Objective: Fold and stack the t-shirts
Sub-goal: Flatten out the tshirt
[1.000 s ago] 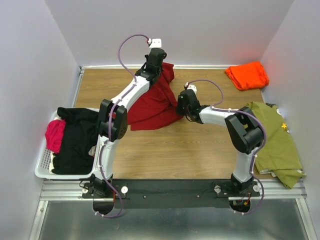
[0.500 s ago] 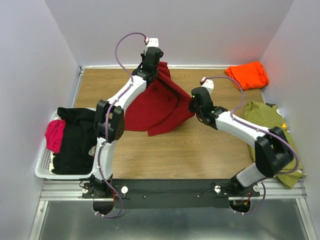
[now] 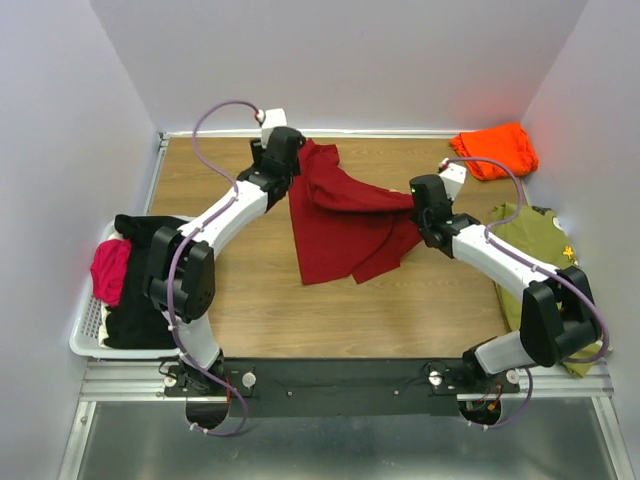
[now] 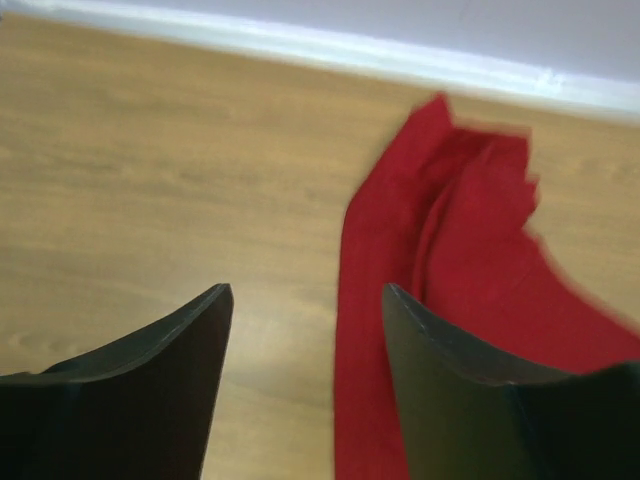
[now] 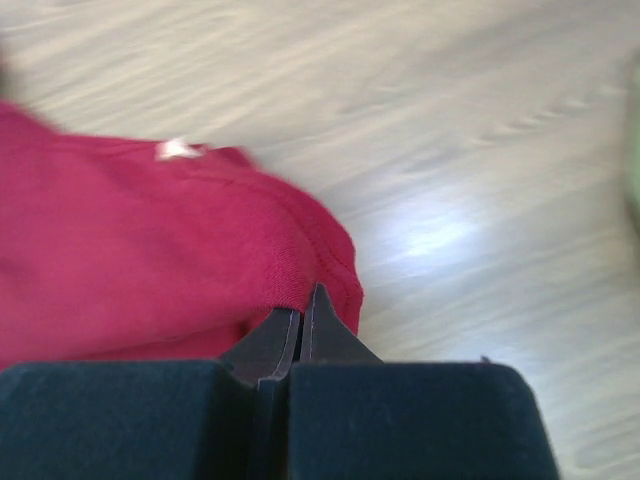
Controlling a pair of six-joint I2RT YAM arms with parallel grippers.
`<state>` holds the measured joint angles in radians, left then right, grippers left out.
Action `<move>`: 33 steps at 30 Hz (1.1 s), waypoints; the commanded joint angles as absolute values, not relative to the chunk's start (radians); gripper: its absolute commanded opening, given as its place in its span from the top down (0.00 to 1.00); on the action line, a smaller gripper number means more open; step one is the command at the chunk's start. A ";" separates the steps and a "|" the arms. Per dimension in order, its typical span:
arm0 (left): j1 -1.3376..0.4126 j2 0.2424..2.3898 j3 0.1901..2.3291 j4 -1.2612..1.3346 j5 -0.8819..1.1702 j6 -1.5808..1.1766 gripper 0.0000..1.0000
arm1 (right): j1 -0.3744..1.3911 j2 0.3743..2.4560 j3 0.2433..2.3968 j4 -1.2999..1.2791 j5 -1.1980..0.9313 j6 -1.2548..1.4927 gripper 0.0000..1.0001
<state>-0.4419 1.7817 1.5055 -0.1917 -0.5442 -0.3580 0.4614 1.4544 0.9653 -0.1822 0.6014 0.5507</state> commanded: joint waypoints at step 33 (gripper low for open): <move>-0.904 1.624 0.784 -0.109 -0.327 -0.816 0.38 | 0.319 1.539 0.899 -0.222 0.528 0.630 0.99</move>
